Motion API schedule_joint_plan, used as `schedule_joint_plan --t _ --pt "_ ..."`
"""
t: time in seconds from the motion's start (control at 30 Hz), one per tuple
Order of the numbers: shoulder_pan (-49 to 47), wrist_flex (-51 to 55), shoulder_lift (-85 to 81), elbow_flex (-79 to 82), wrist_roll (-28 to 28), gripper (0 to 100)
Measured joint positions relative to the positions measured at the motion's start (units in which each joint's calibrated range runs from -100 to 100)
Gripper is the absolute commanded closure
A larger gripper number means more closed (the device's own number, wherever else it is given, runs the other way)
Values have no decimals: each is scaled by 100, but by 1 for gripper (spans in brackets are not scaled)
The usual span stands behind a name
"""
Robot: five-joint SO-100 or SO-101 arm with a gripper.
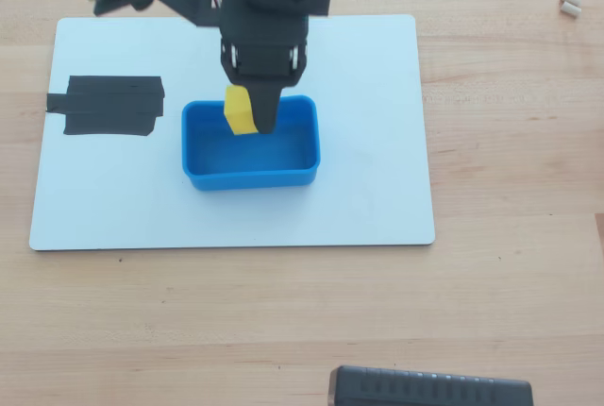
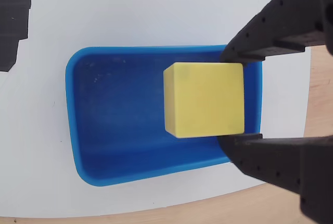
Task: Pick up yellow cube and drop it in the blue rectangular bin
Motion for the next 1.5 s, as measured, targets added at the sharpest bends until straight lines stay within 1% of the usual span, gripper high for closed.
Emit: schedule_joint_plan --t 0.2,0.27,0.4,0.53,0.63,0.73,0.97,1.13,1.37,1.5 --pt "-8 -459 -18 441 -15 85" --pt "0 -512 -71 481 -24 78" --pt "0 -521 -107 521 -20 72" --pt "0 -521 -107 571 -24 71" --pt "-40 -521 -435 772 -24 72" --pt "-95 -521 -1083 1122 -24 77" --pt "16 -459 -2565 2094 -24 100" --pt "159 -459 -3693 2976 -24 100" --pt "-191 -698 -5743 4699 -29 100" --pt "-167 -954 -6418 5481 93 100"
